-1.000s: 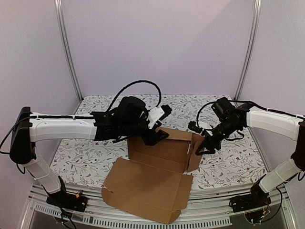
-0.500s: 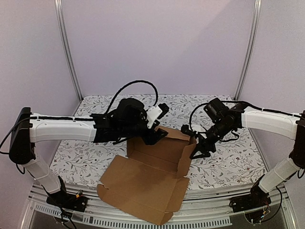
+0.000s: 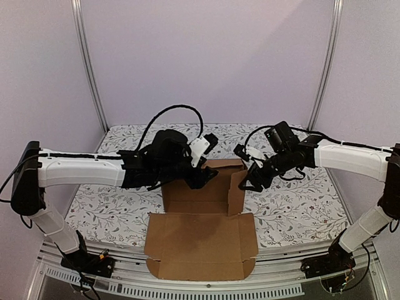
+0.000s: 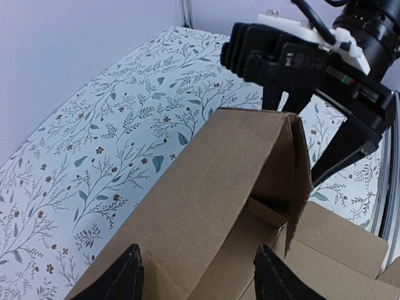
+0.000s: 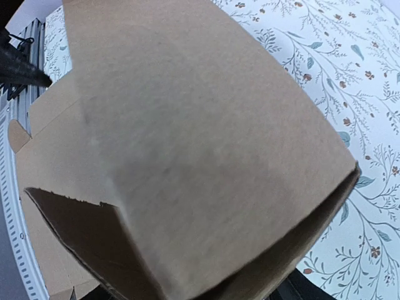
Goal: Fold the paper box
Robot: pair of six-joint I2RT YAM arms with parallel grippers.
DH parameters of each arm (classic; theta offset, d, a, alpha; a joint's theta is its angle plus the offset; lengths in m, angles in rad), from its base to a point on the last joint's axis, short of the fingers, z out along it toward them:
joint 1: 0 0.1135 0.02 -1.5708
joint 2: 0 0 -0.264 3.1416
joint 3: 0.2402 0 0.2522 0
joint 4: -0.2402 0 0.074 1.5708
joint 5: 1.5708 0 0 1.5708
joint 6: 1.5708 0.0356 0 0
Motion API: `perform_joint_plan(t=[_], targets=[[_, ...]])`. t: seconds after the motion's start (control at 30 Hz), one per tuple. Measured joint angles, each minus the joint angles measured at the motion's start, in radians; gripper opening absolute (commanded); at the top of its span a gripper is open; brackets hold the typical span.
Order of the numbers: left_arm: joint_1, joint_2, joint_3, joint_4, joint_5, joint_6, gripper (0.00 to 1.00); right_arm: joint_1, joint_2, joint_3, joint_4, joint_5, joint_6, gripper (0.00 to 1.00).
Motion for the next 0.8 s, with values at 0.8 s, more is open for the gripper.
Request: perform_joint_plan(t=[0.8], targets=[[0.000,-0.004,-0.016,0.003,-0.091,-0.047,0.60,0.000,0.144,-0.054,0.534,0.058,0.059,0.35]])
